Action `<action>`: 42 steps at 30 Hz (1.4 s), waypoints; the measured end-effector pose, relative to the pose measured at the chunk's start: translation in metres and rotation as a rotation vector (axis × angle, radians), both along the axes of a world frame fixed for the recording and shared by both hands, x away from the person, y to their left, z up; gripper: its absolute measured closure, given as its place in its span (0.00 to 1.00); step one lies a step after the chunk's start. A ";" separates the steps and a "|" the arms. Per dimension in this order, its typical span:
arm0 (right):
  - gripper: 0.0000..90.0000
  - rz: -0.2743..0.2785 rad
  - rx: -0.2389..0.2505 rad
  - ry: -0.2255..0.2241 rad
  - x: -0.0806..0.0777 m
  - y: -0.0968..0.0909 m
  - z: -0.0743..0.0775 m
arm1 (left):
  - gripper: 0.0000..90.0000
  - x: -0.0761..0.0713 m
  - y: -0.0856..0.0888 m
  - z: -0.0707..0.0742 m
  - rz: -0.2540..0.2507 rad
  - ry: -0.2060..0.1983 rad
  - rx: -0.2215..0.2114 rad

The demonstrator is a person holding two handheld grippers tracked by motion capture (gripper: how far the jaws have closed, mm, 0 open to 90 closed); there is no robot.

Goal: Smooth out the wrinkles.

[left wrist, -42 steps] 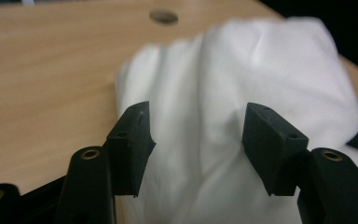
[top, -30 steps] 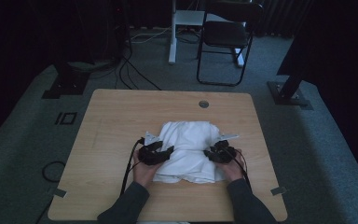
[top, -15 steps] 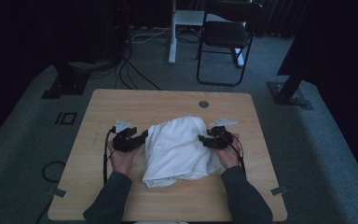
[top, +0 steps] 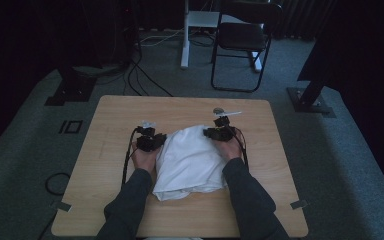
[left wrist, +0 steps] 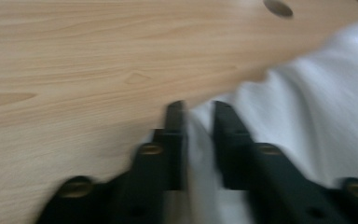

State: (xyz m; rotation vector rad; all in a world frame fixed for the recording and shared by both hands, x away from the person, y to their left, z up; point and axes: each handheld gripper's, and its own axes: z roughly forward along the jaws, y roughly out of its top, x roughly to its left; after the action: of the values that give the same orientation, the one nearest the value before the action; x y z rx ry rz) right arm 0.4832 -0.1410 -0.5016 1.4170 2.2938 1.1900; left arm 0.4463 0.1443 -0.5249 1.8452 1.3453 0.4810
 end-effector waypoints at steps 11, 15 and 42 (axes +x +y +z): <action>0.75 -0.135 0.056 -0.105 -0.009 -0.057 0.024 | 0.98 -0.002 0.002 0.000 0.024 -0.021 -0.001; 0.53 -0.048 0.041 -0.101 0.000 -0.030 0.014 | 0.98 -0.003 0.000 0.000 0.027 -0.026 0.005; 0.58 -0.104 -0.078 -0.142 -0.056 -0.044 0.026 | 0.70 -0.015 0.004 0.013 0.089 -0.100 0.059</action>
State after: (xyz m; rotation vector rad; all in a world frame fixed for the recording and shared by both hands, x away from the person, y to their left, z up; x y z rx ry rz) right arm 0.4274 -0.1848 -0.4753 1.3603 2.1208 1.1196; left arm 0.4308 0.1481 -0.5115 1.7897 1.3626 0.6572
